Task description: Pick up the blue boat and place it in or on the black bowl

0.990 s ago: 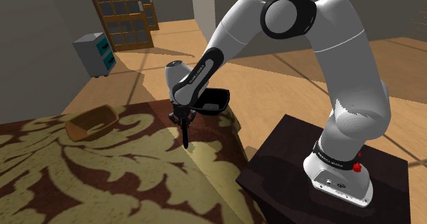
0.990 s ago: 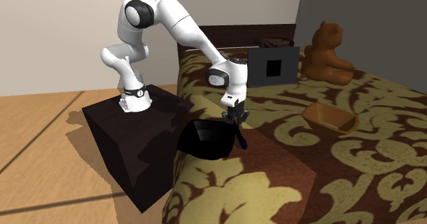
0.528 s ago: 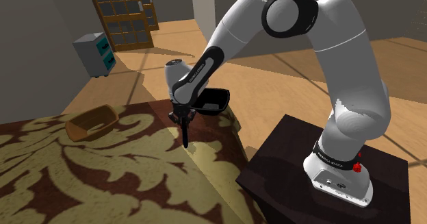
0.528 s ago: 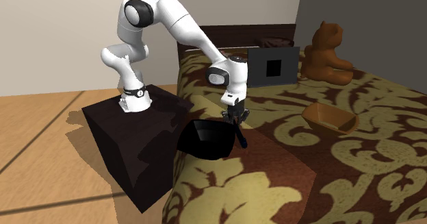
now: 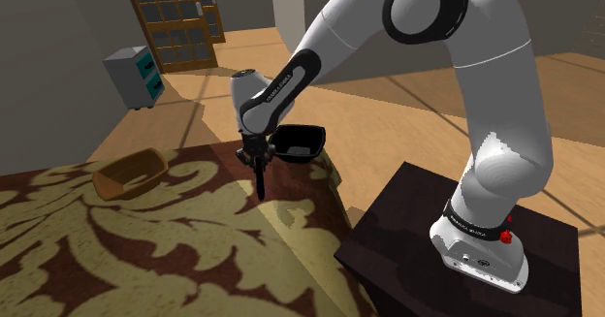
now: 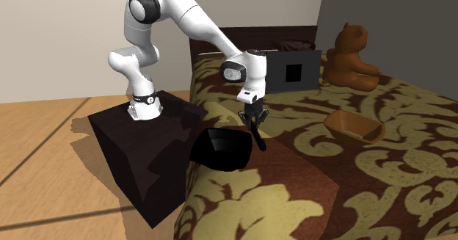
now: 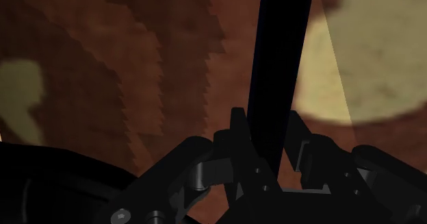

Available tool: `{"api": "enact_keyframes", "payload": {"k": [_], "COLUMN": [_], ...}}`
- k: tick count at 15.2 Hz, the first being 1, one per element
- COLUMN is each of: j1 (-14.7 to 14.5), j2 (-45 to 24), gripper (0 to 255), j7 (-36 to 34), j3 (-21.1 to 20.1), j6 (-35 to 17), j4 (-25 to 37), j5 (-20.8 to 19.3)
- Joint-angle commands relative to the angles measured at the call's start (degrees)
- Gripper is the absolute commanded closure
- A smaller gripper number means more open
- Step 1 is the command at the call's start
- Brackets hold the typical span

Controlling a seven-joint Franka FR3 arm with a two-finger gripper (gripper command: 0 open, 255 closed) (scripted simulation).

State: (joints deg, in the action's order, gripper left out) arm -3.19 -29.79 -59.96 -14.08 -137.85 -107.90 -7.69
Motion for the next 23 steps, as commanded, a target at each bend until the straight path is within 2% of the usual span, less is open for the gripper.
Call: {"api": "enact_keyframes", "payload": {"k": [1, 20, 23], "j1": [0.1, 1.26, 4.14], "j2": [1.01, 9.35, 11.23], "gripper": [255, 255, 255], "j7": [0.09, 1.63, 5.65], "j3": [-0.23, -1.81, -0.96], "j6": [1.04, 12.24, 11.38], "j4": [0.05, 3.12, 0.43], "j5": [0.3, 3.1, 4.07]}}
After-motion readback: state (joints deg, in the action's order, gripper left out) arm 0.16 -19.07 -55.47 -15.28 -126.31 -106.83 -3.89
